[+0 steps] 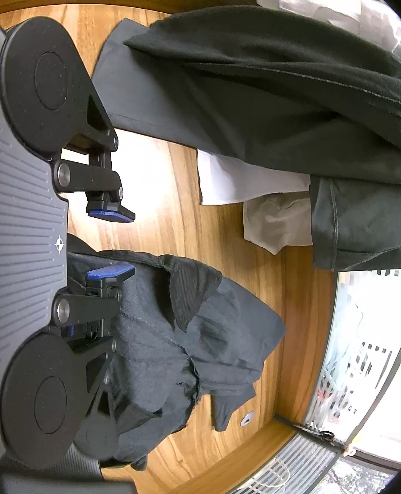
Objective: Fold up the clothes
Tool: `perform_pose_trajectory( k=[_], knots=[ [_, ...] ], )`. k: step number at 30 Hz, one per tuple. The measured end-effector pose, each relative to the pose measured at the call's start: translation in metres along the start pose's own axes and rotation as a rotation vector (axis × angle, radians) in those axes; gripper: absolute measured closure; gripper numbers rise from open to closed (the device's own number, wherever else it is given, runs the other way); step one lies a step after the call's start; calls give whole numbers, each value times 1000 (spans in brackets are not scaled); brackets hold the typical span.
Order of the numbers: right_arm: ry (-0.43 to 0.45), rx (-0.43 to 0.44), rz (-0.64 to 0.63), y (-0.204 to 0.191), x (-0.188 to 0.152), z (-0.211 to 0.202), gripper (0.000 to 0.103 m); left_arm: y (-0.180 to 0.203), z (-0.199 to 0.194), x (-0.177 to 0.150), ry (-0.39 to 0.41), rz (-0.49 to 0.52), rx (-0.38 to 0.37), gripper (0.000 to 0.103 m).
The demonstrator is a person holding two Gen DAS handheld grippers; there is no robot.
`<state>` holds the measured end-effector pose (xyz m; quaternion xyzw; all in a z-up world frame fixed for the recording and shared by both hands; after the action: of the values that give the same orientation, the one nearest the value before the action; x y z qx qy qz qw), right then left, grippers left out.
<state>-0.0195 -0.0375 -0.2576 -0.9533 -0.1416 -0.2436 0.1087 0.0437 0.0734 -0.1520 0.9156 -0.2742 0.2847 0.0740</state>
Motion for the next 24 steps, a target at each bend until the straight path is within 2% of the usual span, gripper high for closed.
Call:
perform_pose_trajectory(
  k=[5, 13, 15, 17, 19, 24],
  knots=[
    [-29, -76, -63, -9, 0, 25, 50, -9, -10, -12, 4, -24, 18, 70],
    [-46, -111, -129, -16, -2, 47, 53, -22, -23, -33, 5, -71, 66, 70],
    [-39, -109, -125, -15, -2, 47, 66, -24, -26, -38, 6, -78, 79, 70],
    [-32, -115, -123, -12, -1, 45, 86, -25, -27, -43, 3, -83, 94, 70],
    [-24, -113, -118, -7, 1, 41, 89, -26, -28, -48, -1, -83, 108, 70],
    [50, -94, -49, 8, 15, 1, 90, -21, -26, -58, -17, -60, 128, 70]
  ],
)
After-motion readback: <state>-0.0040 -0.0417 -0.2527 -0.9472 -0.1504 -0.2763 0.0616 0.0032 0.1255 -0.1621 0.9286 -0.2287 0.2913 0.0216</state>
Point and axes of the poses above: each gripper's, at about its wrist camera, not at the fingertips, and z roughly the way its jaws point, y to its right, x to its top, the point moved 4 cm from there along z, roughly the way its jaws point, and after that the axes turned 13 degrees about z, right-handed, at the moved point
